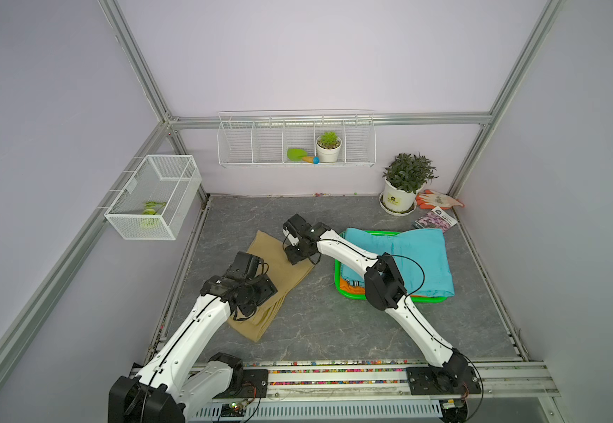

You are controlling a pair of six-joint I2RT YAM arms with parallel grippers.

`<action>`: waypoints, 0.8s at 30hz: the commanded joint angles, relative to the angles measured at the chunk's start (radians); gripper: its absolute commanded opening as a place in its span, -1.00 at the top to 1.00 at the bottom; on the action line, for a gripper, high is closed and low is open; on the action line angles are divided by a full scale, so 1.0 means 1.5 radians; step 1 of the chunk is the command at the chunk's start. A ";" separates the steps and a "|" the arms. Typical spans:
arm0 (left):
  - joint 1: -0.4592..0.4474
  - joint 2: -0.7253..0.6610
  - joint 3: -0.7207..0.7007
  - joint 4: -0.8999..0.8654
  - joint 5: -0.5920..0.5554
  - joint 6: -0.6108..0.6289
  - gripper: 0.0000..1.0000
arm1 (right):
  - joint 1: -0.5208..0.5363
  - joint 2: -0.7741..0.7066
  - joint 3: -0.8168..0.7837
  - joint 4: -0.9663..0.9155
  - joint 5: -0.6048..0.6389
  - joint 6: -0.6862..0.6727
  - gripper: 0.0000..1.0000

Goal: Put the folded long pants in the basket
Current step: Pick up the long pant at the center of the board.

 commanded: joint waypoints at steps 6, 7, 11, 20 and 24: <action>0.004 -0.020 -0.030 0.013 0.027 0.008 -0.52 | -0.019 -0.009 -0.018 -0.017 0.047 0.001 -0.22; 0.004 -0.020 -0.031 0.013 0.030 0.009 -0.52 | -0.022 -0.009 -0.019 -0.018 0.036 0.005 -0.22; 0.003 -0.023 -0.036 0.016 0.028 0.010 -0.52 | -0.023 0.003 -0.025 -0.037 -0.011 0.000 -0.18; 0.004 -0.017 -0.036 0.023 0.024 0.010 -0.53 | -0.020 -0.001 -0.050 -0.041 -0.046 0.007 0.45; 0.004 -0.012 -0.037 0.024 0.022 0.009 -0.53 | -0.026 -0.034 -0.050 -0.038 0.006 0.018 0.72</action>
